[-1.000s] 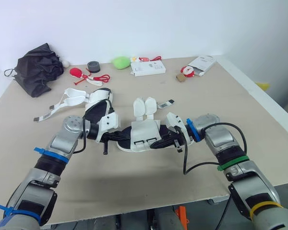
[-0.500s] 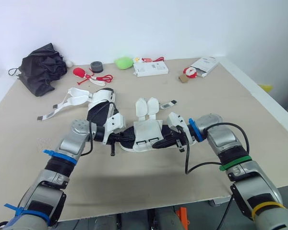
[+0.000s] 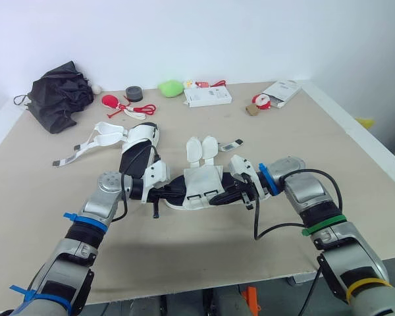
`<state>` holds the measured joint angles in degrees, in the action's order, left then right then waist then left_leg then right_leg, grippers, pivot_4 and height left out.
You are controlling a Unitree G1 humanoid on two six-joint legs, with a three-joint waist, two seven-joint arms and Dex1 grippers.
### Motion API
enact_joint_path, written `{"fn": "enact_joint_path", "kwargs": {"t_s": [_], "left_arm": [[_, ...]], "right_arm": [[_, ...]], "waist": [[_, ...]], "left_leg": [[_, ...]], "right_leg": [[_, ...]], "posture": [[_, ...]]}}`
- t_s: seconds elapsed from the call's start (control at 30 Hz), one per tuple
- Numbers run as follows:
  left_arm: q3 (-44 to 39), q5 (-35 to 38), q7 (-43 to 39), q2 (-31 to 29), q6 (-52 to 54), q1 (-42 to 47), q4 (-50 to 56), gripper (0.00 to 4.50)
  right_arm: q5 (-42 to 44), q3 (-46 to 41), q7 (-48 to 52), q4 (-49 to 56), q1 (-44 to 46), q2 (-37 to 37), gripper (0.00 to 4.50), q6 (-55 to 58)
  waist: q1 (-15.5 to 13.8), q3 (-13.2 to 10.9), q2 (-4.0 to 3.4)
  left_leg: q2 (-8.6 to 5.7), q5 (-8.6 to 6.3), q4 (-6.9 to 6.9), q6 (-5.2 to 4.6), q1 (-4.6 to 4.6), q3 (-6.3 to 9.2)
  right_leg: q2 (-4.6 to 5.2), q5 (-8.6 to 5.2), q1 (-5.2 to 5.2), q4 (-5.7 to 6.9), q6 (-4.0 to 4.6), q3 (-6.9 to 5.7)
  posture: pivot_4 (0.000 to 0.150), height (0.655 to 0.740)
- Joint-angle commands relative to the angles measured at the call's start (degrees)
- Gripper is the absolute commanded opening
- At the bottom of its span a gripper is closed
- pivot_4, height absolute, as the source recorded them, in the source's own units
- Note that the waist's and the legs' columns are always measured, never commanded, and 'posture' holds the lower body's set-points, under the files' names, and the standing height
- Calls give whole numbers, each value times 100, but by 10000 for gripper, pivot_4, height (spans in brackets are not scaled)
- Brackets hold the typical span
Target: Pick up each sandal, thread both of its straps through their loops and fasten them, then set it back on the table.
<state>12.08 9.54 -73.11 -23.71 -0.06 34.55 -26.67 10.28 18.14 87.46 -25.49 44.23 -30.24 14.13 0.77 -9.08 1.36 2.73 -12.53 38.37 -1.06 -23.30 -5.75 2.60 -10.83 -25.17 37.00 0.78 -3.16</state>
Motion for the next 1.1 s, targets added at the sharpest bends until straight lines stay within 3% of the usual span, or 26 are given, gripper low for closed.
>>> {"fn": "enact_joint_path", "kwargs": {"t_s": [0.03,0.07,0.13,0.17,0.2,0.37,0.67,0.87,1.1], "left_arm": [[252,-223,-195,-51,63,-307,-555,0],[251,-226,-189,-34,38,-294,-580,0],[244,-235,-194,-4,-22,-265,-640,0],[240,-244,-198,9,-63,-246,-677,0],[234,-251,-204,17,-90,-227,-711,0],[213,-251,-217,55,-158,-154,-784,0],[284,-294,-228,138,-273,-102,-690,0],[334,-355,-199,224,-351,-78,-713,0],[303,-373,-165,221,-401,-80,-695,0]], "right_arm": [[64,-89,131,104,-4,-162,8440,283],[79,-89,165,174,-32,-218,9864,362],[144,-118,219,372,-119,-343,20503,485],[194,-169,204,470,-169,-393,22534,519],[283,-236,206,566,-220,-435,28090,573],[665,-582,134,1008,-466,-732,43183,1070],[1653,-1444,-335,1496,85,-928,43183,2495],[1002,-1088,-1135,569,632,-411,43183,2095],[373,-750,-1208,-958,1033,-10,43183,1323]], "waist": [[0,1,1],[1,5,2],[0,6,2],[-2,9,2],[-3,9,2],[-8,10,3],[-63,10,3],[-122,10,3],[-139,10,3]], "left_leg": [[0,-1,-1,1,0,0],[1,-1,-1,1,0,0],[2,-3,-2,4,0,0],[2,-4,-3,5,0,1],[2,-5,-3,7,0,3],[2,-6,-4,8,0,5],[1,-7,-4,10,-2,5],[1,-9,-10,14,-5,5],[-21,-26,-13,4,-18,0]], "right_leg": [[-1,-1,0,0,1,0],[-1,-3,0,0,2,0],[-3,-5,-1,0,3,0],[-2,-6,-1,0,3,-1],[-2,-10,-1,0,1,-2],[-2,-13,0,0,-2,-5],[2,-13,-5,-1,-3,-8],[3,-19,-7,-6,-3,-10],[23,-33,-9,-10,-16,-4]], "posture": [[1500,7400],[1500,7400],[1500,7400],[1500,7400],[1500,7400],[1500,7400],[1500,7400],[1500,7400],[1500,7400]]}}
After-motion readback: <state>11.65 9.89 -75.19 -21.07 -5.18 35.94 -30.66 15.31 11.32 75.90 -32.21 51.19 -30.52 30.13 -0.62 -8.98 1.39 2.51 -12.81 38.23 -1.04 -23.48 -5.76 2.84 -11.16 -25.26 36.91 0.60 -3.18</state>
